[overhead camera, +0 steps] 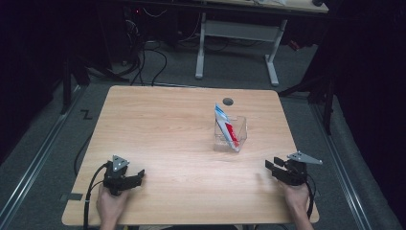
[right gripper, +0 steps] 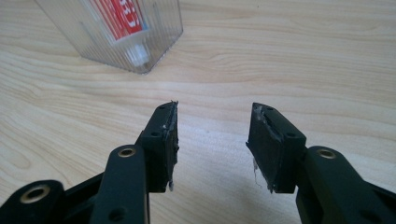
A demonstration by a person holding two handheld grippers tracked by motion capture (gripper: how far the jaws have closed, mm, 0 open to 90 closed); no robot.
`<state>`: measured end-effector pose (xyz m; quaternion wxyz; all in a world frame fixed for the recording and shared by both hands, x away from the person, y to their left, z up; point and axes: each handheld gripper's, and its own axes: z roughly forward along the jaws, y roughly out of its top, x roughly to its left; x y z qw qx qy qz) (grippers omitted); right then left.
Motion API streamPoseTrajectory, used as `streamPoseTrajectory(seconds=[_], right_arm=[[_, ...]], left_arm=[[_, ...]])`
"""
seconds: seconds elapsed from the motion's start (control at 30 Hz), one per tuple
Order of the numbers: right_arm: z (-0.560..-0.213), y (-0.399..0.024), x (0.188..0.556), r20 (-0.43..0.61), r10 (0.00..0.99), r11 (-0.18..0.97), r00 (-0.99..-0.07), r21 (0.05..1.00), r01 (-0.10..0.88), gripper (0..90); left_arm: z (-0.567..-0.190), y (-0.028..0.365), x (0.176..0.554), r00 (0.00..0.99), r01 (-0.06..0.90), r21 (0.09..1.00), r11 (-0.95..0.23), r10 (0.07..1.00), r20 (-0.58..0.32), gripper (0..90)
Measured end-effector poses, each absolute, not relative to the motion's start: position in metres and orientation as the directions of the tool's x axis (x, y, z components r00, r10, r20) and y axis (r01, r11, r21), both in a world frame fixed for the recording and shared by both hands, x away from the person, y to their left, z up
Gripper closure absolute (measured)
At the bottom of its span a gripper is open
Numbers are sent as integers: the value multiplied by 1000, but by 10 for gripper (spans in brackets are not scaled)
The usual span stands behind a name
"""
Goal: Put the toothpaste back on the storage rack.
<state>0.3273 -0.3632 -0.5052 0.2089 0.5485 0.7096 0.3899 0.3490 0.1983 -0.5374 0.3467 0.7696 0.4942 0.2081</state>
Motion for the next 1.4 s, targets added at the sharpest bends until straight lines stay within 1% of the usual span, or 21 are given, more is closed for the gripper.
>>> streamPoseTrajectory(seconds=[0.2,0.33,0.47,0.9,1.03,1.13,1.23,1.37,1.4], right_arm=[[-509,-357,325,81,945,143,-317,769,623,508],[-511,-352,325,28,942,198,-334,758,621,495],[-512,-348,324,8,941,217,-339,754,620,491],[-516,-336,328,-35,931,270,-362,734,623,477],[-519,-335,330,-31,933,268,-359,726,633,473],[-521,-332,331,-54,928,293,-369,717,632,471],[-523,-331,333,-49,927,294,-371,709,641,463],[-527,-331,337,-18,930,270,-367,711,650,447],[-528,-330,337,-29,929,277,-369,717,640,437]], left_arm=[[-537,198,349,428,617,737,-276,904,-20,218],[-537,198,349,428,617,737,-276,903,-20,218],[-537,198,348,429,617,737,-278,903,-19,217],[-537,198,348,430,616,738,-278,903,-19,215],[-537,198,348,430,616,738,-278,903,-19,215],[-537,198,348,430,615,738,-278,903,-19,215],[-537,198,348,430,615,737,-278,902,-18,215],[-537,198,348,431,615,737,-279,902,-18,214],[-537,198,348,431,615,737,-279,902,-18,214]])
